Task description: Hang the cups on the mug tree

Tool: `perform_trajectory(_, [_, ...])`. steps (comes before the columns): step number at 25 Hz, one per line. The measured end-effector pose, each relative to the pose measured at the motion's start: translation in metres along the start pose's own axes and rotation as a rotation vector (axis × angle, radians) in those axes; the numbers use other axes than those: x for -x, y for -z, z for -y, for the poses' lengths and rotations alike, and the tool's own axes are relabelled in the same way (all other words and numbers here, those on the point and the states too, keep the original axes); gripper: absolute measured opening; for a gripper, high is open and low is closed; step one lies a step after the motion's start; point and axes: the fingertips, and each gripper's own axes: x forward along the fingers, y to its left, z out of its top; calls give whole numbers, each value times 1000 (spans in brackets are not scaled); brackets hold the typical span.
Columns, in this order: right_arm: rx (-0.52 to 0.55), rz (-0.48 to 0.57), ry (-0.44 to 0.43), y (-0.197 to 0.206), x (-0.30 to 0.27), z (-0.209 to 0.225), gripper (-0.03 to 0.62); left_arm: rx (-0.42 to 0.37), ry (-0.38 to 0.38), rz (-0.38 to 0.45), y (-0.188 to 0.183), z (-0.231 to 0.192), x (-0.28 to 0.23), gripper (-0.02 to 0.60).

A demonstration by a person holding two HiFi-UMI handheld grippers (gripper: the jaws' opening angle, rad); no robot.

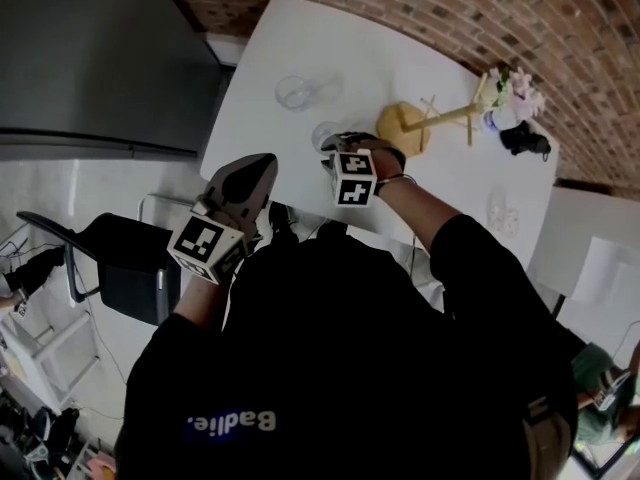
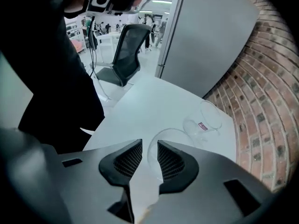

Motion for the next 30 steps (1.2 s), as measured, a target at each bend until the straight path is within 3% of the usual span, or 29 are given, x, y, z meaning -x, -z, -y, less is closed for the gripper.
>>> perform_trajectory(12, [152, -225, -50, 16, -34, -6, 83, 11, -48, 19, -1, -9, 25, 3])
perform_trajectory(16, [171, -253, -70, 18, -36, -9, 78, 31, -72, 16, -5, -13, 33, 3])
perform_trajectory(21, [157, -212, -67, 17, -33, -7, 71, 9, -74, 35, -7, -16, 36, 3])
perform_trajectory(30, [-48, -19, 53, 8, 8, 8, 46, -11, -10, 47, -8, -3, 23, 3])
